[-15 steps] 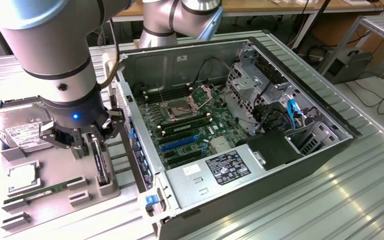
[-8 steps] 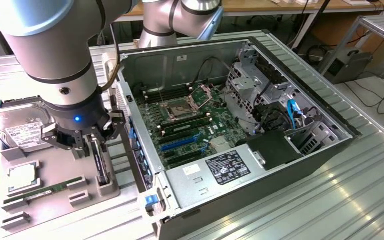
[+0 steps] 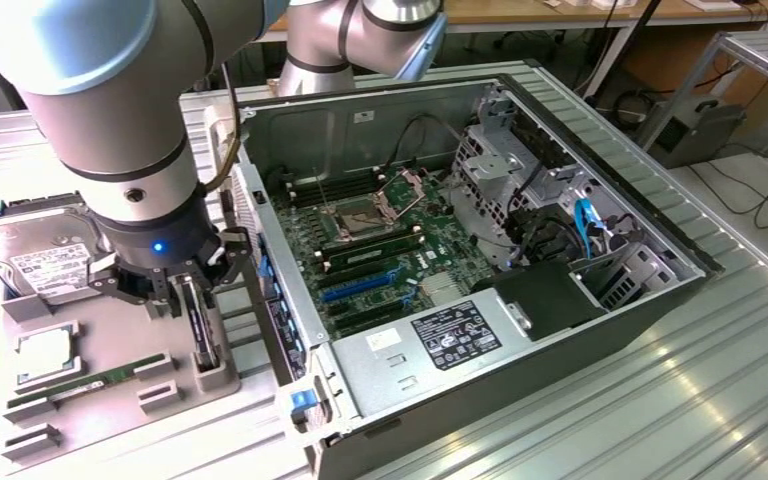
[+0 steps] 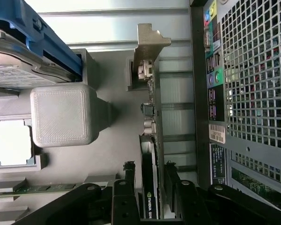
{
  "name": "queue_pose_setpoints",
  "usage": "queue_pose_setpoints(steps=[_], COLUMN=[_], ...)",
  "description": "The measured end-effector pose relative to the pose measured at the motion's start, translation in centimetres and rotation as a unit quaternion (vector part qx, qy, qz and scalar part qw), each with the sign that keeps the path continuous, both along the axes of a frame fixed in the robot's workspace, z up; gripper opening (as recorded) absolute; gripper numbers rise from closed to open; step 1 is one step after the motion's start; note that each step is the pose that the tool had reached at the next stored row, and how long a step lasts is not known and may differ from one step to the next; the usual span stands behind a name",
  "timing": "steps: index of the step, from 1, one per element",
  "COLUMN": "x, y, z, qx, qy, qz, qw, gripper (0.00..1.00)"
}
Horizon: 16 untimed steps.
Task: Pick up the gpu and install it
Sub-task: 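Pick up the gpu and move the gpu toward the slot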
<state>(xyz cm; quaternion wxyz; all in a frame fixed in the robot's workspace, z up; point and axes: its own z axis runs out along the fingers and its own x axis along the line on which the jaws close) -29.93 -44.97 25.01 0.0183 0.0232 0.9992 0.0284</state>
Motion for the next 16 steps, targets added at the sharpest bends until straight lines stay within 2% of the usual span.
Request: queue_pose_setpoints(steps=[4,6,16], x=[0.00,-0.01,-0.12], y=[0.01,0.02,0.01], z=[-0.26,-0.38,-0.44], qx=[0.0080,0.0103,0.0105], qy=[-0.0001,-0.0001,-0.0001], qz=[0.000,0.000,0.000], qw=[1.0000,0.9999,0.9999], gripper=[0.38,0.38,0.37])
